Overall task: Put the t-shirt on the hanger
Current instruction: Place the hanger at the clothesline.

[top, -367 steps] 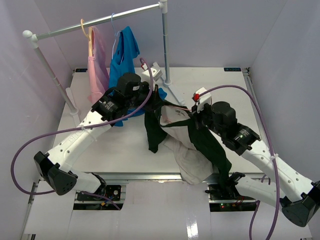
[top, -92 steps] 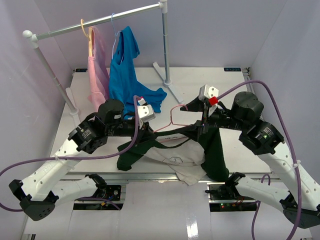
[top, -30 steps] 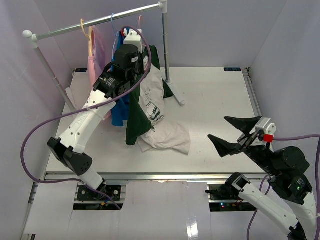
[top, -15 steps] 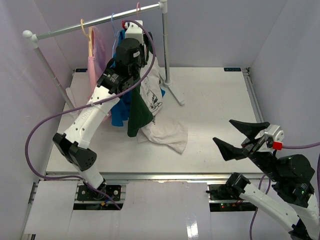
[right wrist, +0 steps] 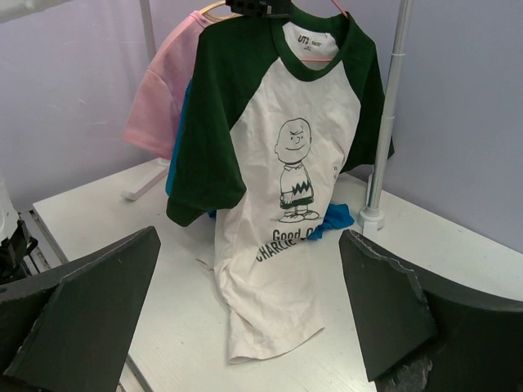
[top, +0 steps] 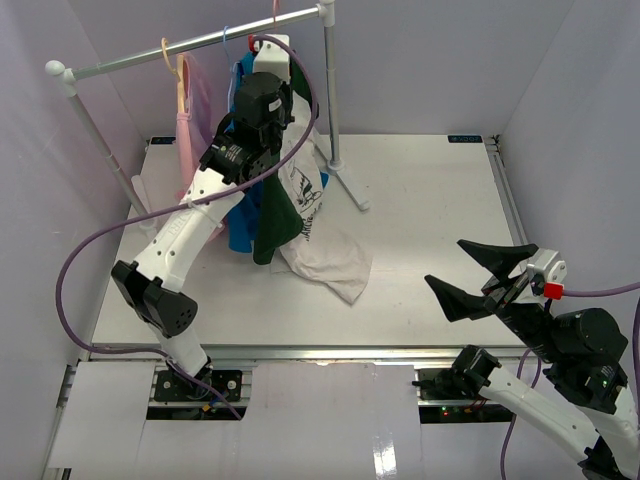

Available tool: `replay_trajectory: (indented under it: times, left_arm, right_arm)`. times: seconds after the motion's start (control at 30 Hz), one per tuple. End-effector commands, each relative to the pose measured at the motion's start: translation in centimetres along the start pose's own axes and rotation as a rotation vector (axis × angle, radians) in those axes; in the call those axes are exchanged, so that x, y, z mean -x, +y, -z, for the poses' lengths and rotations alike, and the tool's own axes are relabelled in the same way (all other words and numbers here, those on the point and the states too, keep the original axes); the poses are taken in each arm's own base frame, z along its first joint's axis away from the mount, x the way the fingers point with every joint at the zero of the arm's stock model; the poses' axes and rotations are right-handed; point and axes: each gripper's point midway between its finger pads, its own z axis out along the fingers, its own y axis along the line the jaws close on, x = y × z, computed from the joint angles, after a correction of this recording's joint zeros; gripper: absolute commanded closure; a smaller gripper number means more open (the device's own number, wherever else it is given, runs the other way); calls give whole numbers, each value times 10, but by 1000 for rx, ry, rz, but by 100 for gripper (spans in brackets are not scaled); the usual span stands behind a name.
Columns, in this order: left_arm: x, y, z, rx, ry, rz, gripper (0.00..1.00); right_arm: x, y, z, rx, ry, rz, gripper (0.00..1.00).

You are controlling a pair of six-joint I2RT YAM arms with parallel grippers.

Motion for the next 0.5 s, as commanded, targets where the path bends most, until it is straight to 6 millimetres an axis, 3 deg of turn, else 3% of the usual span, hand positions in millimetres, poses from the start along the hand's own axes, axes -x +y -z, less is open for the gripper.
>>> replay_trajectory:
  times: [0.0, 0.13, 0.3, 0.33, 0.37, 0.4, 0.47]
  left_arm:
    - [27, 8, -7, 21, -86, 53, 100]
    - [7, 4, -21, 18, -49, 37, 100]
    - [-2, 0, -21, -11, -36, 23, 99]
    - [0, -1, -19, -23, -40, 21, 90]
    - [3, -1, -16, -38, -44, 19, 76]
    - [8, -3, -9, -69, -53, 17, 55]
    - [15, -9, 2, -136, -68, 22, 32]
  right_arm:
    - [8, 1, 0, 7, -39, -1, 3]
    - [7, 1, 1, 8, -35, 3, 3]
    - [7, 0, 2, 2, -39, 3, 3]
    - [7, 0, 2, 3, -39, 3, 3]
    - [7, 0, 2, 3, -39, 3, 3]
    - [6, 0, 2, 1, -36, 2, 3]
    - [5, -1, 2, -5, -34, -1, 2]
